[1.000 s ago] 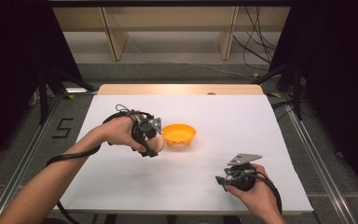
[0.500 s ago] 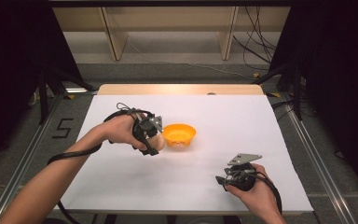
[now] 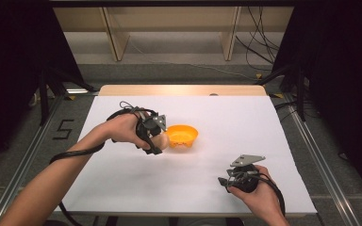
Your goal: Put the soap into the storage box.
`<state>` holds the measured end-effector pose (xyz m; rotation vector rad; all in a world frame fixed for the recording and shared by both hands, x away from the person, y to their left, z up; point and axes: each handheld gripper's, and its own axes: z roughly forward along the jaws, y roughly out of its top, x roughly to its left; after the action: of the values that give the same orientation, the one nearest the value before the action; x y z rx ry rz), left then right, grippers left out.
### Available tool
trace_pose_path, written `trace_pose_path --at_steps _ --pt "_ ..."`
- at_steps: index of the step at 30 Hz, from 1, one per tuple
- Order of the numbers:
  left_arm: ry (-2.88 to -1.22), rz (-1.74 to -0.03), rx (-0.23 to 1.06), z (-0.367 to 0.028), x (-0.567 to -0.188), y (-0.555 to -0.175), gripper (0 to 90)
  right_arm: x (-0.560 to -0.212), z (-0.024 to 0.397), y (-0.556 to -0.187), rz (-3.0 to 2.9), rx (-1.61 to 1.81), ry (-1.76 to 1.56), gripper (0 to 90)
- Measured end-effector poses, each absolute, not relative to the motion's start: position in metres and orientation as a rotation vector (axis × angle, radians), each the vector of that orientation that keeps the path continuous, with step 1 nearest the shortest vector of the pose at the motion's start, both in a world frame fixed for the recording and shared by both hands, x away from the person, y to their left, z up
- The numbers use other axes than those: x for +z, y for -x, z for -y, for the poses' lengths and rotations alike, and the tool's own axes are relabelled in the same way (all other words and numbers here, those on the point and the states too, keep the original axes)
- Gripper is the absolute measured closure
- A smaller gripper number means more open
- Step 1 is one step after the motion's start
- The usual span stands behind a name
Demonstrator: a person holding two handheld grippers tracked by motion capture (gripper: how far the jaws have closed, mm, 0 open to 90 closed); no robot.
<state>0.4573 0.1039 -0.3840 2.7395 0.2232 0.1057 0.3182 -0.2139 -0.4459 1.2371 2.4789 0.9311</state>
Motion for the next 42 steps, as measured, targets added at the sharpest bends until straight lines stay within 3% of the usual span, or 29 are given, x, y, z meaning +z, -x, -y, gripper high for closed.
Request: trace_pose_path --at_steps 42 --pt "-2.748 -0.175 0.157 -0.087 -0.378 -0.479 32.0 -0.446 0.214 -0.319 -2.475 0.940 -1.221 53.3"
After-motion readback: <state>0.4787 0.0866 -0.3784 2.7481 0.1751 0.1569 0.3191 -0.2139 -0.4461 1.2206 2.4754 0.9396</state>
